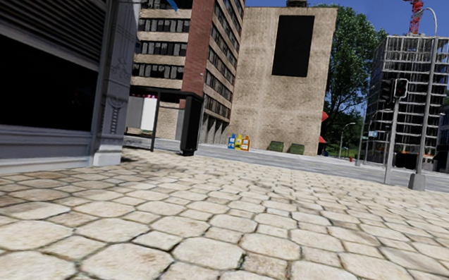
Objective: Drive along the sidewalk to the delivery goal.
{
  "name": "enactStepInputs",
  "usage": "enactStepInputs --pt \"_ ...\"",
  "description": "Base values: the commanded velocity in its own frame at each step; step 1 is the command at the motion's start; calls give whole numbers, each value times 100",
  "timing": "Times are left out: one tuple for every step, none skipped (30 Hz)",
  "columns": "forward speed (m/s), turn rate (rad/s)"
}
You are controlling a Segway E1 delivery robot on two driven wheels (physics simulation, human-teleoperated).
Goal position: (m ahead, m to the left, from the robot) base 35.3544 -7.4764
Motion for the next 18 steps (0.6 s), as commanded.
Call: enactStepInputs --pt "200 0" --pt "200 0" --pt "200 0" --pt "200 0" --pt "200 0" --pt "200 0" --pt "200 0" --pt "200 0" --pt "200 0" --pt "200 0" --pt "200 0" --pt "200 0" --pt "200 0" --pt "200 0" --pt "200 0" --pt "200 0" --pt "200 0" --pt "200 0"
